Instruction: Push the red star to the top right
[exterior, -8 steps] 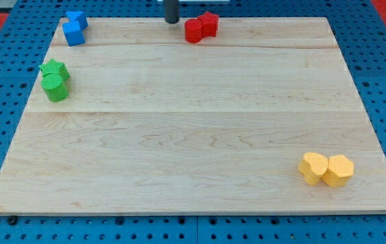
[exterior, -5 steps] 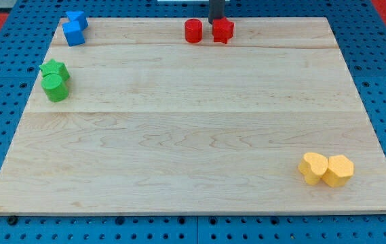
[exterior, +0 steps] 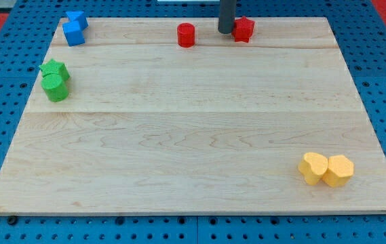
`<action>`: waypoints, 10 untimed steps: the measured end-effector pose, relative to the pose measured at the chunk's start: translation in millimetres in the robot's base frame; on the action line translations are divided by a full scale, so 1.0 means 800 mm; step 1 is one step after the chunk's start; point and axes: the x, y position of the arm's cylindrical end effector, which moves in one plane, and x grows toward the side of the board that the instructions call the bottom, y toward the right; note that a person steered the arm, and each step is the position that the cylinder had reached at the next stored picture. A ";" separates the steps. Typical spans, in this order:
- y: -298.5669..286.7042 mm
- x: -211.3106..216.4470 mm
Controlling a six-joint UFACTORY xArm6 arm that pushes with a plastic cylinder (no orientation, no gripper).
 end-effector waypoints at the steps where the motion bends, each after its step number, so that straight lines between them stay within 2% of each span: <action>1: 0.018 -0.003; 3: 0.026 0.047; 4: 0.041 0.052; 6: 0.043 0.016; 8: 0.006 -0.006; 10: 0.065 -0.025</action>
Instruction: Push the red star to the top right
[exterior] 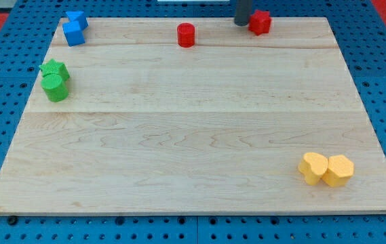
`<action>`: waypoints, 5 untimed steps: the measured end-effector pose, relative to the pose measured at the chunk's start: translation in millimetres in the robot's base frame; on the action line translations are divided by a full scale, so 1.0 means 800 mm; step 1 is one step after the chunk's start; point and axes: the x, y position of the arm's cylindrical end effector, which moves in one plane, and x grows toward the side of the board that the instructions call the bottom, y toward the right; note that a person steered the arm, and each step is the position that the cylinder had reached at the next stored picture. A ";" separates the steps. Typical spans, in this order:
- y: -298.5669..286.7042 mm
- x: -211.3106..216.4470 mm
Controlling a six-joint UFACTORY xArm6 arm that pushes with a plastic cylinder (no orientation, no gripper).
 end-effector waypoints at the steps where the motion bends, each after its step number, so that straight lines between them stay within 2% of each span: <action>1: 0.030 -0.001; 5: 0.057 -0.001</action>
